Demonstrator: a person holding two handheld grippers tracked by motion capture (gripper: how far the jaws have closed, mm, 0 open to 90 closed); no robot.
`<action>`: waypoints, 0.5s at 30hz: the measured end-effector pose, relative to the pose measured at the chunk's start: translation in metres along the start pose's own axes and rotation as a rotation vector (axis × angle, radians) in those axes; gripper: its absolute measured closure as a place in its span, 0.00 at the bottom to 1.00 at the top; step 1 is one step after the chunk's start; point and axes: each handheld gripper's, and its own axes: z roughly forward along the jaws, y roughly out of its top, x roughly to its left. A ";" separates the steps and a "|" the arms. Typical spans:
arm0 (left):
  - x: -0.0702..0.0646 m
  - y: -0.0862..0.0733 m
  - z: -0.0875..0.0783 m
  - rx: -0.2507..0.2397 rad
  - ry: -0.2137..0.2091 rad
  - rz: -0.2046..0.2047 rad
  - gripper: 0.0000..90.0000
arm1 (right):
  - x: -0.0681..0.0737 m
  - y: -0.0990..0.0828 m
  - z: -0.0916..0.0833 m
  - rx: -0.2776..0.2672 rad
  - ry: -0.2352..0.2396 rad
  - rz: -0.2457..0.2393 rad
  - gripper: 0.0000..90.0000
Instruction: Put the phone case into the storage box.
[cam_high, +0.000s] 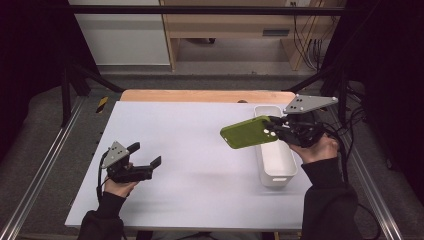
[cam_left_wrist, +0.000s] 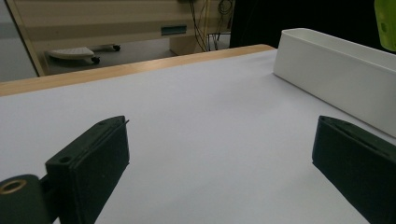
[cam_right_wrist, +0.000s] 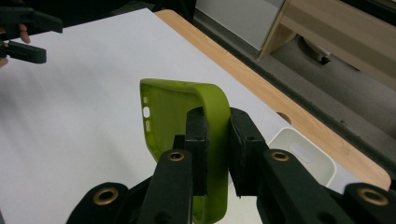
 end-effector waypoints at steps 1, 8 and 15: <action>0.001 -0.001 0.000 -0.006 -0.001 -0.001 0.04 | 0.000 0.001 -0.001 0.004 -0.006 -0.006 0.88; 0.005 -0.005 -0.002 -0.010 -0.009 0.016 0.04 | -0.001 0.007 -0.005 0.014 -0.040 -0.037 0.88; 0.010 -0.010 -0.004 -0.014 0.005 0.014 0.04 | -0.001 0.012 -0.009 0.023 -0.074 -0.069 0.88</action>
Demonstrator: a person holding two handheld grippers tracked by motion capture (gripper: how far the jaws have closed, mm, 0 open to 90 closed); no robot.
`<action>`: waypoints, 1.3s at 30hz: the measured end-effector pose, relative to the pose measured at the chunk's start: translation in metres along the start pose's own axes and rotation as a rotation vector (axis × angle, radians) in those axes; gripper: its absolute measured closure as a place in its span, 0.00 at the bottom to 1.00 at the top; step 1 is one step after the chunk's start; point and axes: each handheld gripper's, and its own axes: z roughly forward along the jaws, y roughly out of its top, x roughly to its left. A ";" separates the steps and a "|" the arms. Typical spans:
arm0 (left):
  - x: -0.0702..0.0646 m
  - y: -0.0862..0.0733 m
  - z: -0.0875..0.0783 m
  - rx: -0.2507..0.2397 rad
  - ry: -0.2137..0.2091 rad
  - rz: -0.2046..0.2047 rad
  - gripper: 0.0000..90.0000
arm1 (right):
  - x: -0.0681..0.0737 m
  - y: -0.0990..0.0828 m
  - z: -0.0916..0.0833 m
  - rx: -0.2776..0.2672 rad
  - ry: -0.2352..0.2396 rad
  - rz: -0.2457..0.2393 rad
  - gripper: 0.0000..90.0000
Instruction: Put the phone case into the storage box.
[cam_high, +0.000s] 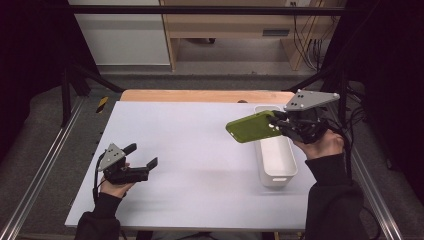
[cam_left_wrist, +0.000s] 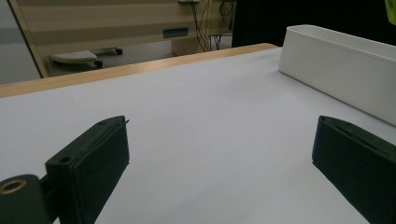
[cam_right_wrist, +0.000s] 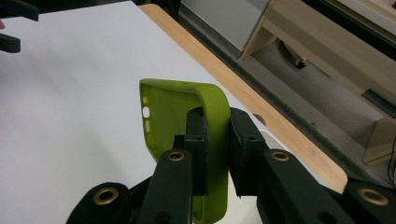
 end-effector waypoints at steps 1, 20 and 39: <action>0.001 0.000 0.000 -0.002 0.000 -0.002 0.04 | 0.000 0.001 0.000 -0.001 -0.003 -0.001 0.88; 0.008 -0.006 -0.005 0.000 0.029 -0.002 0.04 | -0.009 0.010 -0.004 0.046 -0.096 -0.091 0.88; 0.009 -0.007 -0.005 0.000 0.030 0.000 0.04 | -0.023 0.011 -0.001 0.092 -0.173 -0.154 0.88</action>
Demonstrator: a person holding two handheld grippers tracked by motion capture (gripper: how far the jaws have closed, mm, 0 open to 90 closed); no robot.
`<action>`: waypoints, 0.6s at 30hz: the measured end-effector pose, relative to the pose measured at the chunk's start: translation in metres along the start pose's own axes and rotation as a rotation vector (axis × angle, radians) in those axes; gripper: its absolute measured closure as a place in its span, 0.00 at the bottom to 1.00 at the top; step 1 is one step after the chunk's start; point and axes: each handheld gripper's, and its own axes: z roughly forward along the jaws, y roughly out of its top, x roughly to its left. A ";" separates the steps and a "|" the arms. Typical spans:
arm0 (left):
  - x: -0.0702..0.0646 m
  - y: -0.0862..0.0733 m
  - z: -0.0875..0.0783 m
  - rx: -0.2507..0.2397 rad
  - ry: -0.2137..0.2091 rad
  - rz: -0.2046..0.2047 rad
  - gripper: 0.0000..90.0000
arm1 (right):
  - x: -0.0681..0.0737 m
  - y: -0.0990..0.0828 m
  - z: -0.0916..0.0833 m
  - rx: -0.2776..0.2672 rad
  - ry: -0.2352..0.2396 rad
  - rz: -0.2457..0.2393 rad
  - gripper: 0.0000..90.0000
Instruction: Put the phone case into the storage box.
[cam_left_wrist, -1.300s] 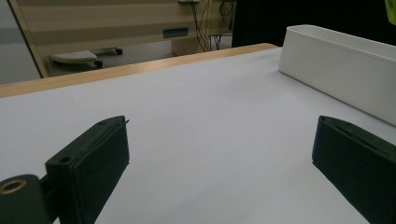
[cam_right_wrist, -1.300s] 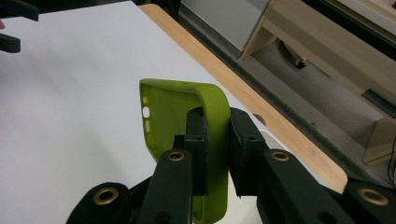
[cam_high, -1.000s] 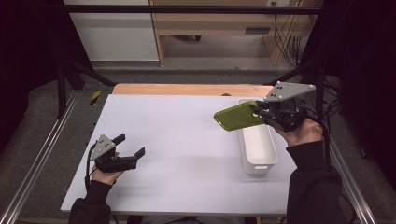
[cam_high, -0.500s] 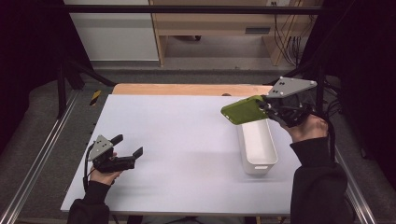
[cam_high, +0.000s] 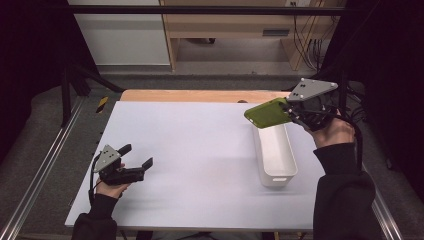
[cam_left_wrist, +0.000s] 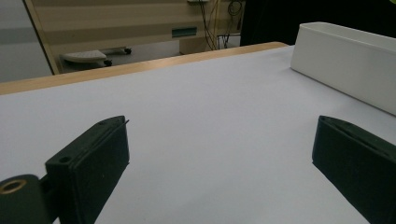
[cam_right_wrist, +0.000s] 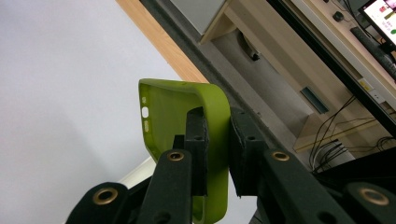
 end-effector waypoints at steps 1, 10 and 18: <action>0.000 0.000 0.000 0.000 0.000 -0.001 0.04 | -0.001 0.000 0.001 0.001 -0.005 -0.005 0.88; 0.000 0.000 0.001 0.004 -0.002 0.004 0.04 | -0.006 -0.005 0.007 0.017 -0.020 -0.023 0.88; 0.000 0.000 0.001 0.003 -0.004 0.003 0.04 | -0.012 -0.009 0.011 0.028 -0.039 -0.036 0.88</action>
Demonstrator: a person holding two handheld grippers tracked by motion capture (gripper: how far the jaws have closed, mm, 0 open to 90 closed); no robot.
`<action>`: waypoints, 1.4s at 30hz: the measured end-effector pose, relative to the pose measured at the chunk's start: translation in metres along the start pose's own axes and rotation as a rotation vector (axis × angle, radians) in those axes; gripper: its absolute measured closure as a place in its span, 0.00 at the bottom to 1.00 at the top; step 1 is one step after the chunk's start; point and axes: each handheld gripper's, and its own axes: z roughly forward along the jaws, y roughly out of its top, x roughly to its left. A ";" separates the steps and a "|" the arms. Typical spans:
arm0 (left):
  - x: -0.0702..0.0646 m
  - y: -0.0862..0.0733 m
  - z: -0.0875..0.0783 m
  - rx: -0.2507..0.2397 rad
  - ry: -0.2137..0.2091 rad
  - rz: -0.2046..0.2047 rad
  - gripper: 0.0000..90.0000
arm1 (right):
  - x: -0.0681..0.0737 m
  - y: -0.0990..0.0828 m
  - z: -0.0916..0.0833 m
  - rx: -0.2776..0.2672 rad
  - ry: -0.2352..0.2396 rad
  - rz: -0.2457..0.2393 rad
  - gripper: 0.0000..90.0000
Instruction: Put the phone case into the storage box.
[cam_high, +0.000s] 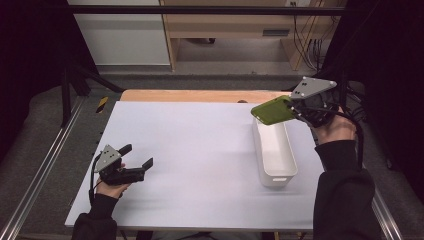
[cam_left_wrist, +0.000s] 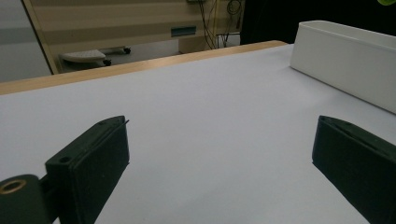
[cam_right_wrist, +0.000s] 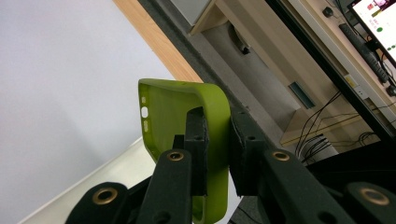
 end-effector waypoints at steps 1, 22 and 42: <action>0.000 0.000 0.000 0.000 0.000 0.001 0.04 | -0.001 0.000 0.001 0.001 -0.003 -0.005 0.88; 0.000 0.000 0.001 0.001 0.000 -0.001 0.04 | -0.008 -0.001 0.016 0.036 -0.026 -0.107 0.88; 0.000 -0.001 0.002 0.009 -0.003 0.005 0.04 | -0.013 -0.001 0.026 0.056 0.006 -0.205 0.88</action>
